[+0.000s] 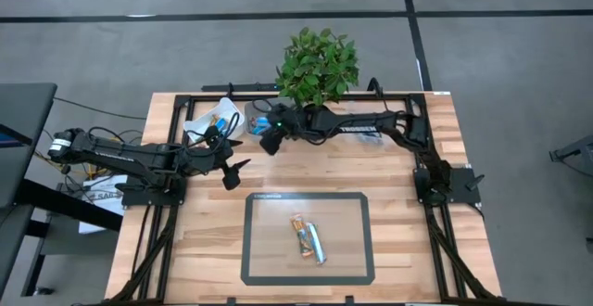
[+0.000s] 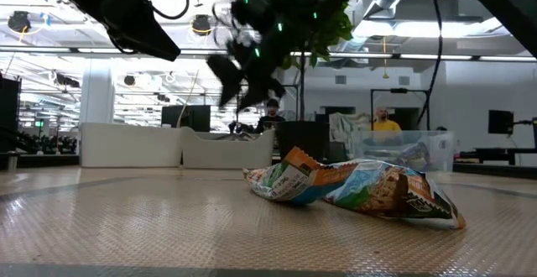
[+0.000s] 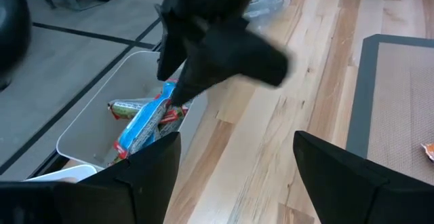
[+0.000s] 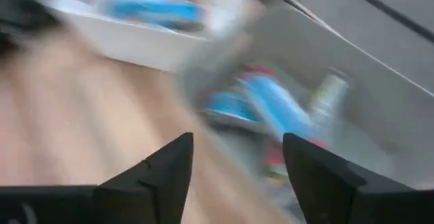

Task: Pick and place Granola Bars by type
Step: Put the yellow granola bar into the white bin

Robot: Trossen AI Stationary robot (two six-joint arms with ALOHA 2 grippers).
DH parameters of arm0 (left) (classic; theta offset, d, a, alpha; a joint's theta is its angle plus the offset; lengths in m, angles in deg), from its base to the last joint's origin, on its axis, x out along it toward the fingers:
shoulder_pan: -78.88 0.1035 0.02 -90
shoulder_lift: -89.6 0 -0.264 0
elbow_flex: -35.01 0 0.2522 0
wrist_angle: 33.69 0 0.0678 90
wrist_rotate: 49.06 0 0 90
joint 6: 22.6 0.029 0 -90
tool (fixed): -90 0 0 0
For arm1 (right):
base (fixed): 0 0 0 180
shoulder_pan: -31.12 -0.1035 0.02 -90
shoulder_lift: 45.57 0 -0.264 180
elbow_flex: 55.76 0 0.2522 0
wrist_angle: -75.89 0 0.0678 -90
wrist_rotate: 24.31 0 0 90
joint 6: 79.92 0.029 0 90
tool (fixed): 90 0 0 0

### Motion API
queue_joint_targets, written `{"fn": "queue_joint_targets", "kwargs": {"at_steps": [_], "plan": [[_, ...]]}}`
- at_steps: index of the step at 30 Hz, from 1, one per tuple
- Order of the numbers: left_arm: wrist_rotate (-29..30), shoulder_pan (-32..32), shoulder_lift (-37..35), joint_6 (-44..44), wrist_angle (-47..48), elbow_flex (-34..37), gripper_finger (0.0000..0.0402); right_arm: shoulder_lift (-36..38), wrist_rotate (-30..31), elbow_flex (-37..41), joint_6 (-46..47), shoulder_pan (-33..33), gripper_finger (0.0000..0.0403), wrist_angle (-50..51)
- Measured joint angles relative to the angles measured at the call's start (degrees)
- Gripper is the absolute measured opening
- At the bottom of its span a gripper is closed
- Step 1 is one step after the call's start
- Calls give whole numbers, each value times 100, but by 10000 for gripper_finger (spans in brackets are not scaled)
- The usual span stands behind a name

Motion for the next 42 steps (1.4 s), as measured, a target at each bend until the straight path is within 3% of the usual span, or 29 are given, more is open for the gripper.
{"fn": "queue_joint_targets", "kwargs": {"at_steps": [4,12,19,28,42], "plan": [[-74,1,-1,1,1,0,278,22,-477,-534,-86,-289,229,760],[-200,0,0,-2,4,0,278,13,-520,-1499,-127,-1407,218,3018],[-357,0,0,-4,4,0,278,9,-488,-1548,307,-2574,210,4274],[-457,0,0,-7,13,0,278,-35,-529,-884,2175,-3332,208,4576],[-809,0,-1,145,37,0,278,-40,-993,-314,4959,-3757,205,4303]]}}
